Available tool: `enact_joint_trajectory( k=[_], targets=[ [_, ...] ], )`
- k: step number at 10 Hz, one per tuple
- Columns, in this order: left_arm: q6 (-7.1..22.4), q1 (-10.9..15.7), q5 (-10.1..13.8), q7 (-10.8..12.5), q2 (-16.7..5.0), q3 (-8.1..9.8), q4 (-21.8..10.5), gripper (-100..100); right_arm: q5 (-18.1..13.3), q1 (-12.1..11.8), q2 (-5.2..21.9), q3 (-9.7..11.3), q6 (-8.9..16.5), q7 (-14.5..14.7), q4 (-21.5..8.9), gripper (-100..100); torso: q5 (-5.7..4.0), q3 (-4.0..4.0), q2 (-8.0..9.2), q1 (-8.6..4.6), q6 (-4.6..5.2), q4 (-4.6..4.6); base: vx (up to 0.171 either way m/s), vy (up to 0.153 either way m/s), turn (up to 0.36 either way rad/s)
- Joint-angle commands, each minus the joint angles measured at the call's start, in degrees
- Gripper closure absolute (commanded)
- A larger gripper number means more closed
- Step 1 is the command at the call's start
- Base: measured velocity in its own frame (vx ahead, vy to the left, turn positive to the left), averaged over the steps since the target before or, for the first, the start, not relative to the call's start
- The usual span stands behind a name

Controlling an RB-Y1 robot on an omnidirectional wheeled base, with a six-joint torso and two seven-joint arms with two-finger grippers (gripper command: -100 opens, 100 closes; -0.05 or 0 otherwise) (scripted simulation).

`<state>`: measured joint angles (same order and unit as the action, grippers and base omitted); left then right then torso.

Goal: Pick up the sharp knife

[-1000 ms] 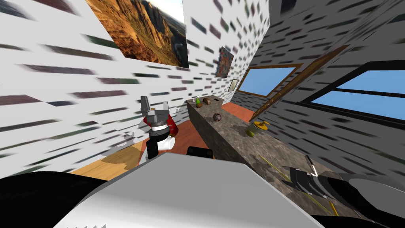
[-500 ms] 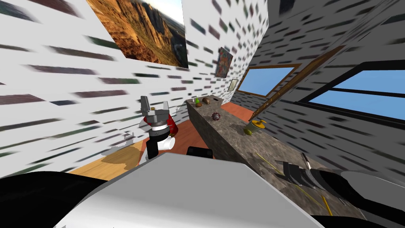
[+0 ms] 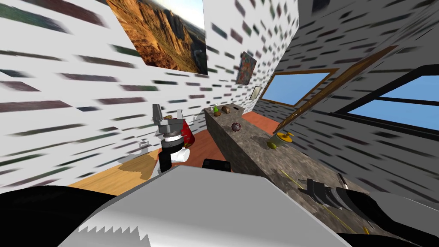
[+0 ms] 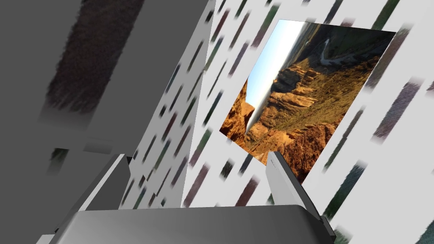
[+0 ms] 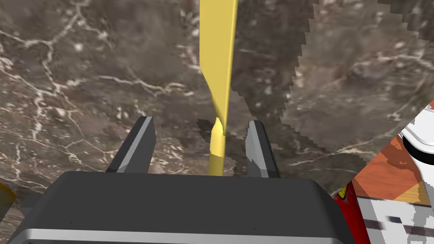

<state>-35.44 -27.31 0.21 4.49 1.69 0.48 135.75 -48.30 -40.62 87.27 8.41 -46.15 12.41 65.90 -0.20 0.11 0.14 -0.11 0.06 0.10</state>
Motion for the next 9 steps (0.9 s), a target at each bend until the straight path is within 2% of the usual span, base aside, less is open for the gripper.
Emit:
enact_joint_trajectory(
  k=[1,4,5,6,7,8,9],
  targets=[
    [0.0,0.0,0.0,0.0,0.0,0.0,0.0,0,0.0,0.0,0.0,0.0,0.0,0.0,0.0,100,0.0,0.0,0.0,0.0,0.0,0.0,0.0,0.0,0.0],
    [0.0,0.0,0.0,0.0,0.0,0.0,0.0,0,-0.01,-0.06,-0.01,0.06,-0.04,-0.07,-0.04,100,0.01,0.05,0.05,0.01,-0.04,0.05,0.0,0.0,0.0],
    [0.0,0.0,0.0,0.0,0.0,0.0,0.0,0,-0.01,-0.06,-0.01,0.06,-0.04,-0.07,-0.04,0,0.01,0.06,0.06,0.01,-0.04,0.05,0.0,0.0,0.0],
    [0.0,0.0,0.0,0.0,0.0,0.0,0.0,0,0.46,-0.39,1.21,-0.93,-0.81,0.08,0.46,100,0.01,0.06,0.06,0.01,-0.04,0.05,-0.002,-0.002,-0.197],
    [0.0,-0.01,0.0,0.0,0.0,0.0,0.0,0,0.7,-0.43,2.14,-1.5,-1.49,0.02,0.79,100,0.03,0.08,0.1,0.0,0.06,0.05,-0.006,0.009,-0.193],
    [0.0,0.0,0.0,0.0,0.0,0.0,0.0,0,0.46,-0.36,1.58,-1.05,-0.81,-0.12,0.78,100,0.04,0.1,0.14,0.06,0.04,0.06,-0.004,0.004,-0.038],
    [0.0,0.0,0.0,0.0,0.0,0.0,0.0,0,0.52,-0.49,1.7,-1.18,-0.88,-0.11,0.86,0,0.0,0.08,0.11,0.04,-0.02,0.05,0.0,0.0,0.0]
  ],
)
